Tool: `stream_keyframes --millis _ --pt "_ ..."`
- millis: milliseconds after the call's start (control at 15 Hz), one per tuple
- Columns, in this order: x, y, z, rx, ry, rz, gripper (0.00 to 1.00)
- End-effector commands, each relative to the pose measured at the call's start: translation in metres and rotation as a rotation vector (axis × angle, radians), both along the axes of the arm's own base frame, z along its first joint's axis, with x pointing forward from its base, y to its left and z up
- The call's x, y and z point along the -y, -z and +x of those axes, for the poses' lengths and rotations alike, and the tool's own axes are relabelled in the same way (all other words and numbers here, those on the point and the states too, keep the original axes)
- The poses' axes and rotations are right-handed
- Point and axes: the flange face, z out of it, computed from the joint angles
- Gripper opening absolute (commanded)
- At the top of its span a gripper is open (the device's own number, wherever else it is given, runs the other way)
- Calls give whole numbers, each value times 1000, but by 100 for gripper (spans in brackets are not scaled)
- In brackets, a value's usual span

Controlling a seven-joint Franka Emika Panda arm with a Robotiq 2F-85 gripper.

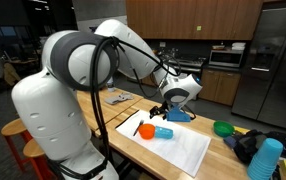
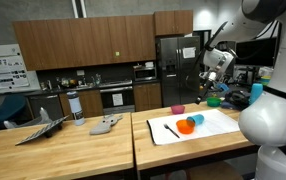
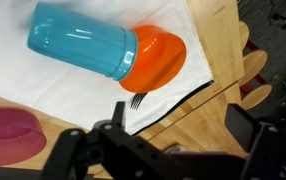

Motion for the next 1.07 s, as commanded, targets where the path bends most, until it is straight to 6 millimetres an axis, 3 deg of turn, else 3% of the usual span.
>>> stream_keyframes --millis 0,600,1000 --pt "0 0 0 -1 0 0 100" --pt "-1 3 13 41 33 -75 100" --pt "-11 -6 29 139 49 -293 100"
